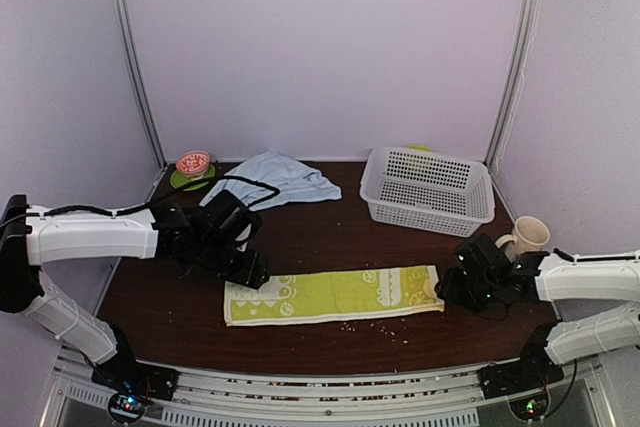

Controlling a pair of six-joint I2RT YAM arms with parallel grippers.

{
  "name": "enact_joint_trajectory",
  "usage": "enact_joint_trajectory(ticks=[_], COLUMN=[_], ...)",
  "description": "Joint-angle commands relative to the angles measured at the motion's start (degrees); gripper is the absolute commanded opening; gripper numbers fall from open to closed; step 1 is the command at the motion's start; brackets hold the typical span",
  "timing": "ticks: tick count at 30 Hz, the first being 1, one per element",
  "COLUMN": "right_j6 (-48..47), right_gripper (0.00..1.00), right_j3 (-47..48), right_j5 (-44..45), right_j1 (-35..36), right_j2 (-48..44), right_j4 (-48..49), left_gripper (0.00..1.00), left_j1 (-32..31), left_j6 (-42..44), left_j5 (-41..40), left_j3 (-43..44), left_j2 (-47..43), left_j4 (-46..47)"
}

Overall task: Roll the towels
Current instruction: Pick up the towel from the center of the board.

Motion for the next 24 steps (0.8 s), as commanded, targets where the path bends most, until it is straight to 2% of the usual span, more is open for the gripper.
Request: enact_joint_trajectory(ticks=[1, 11, 21, 24], right_j6=[3.0, -0.5, -3.3, -3.3], right_gripper=[0.57, 0.4, 0.3, 0.19], right_j3=[-0.5, 0.9, 1.0, 0.8], right_j5=[-1.7, -4.2, -6.5, -6.7], right_j1=[-0.2, 0.8, 3.0, 3.0], right_j2=[2.4, 9.3, 16.3, 16.3], right_j4=[0.2, -3.9, -7.0, -7.0], left_gripper=[0.68, 0.67, 0.66, 0.66], left_j1=[0.3, 0.3, 0.3, 0.4], left_j6=[-1.3, -1.6, -0.8, -0.9], left_j5=[0.0, 0.2, -1.3, -1.8], left_j3=[-1.4, -2.9, -3.1, -3.5], left_j2=[-0.3, 0.1, -1.1, -1.1], left_j4=[3.1, 4.2, 3.4, 3.4])
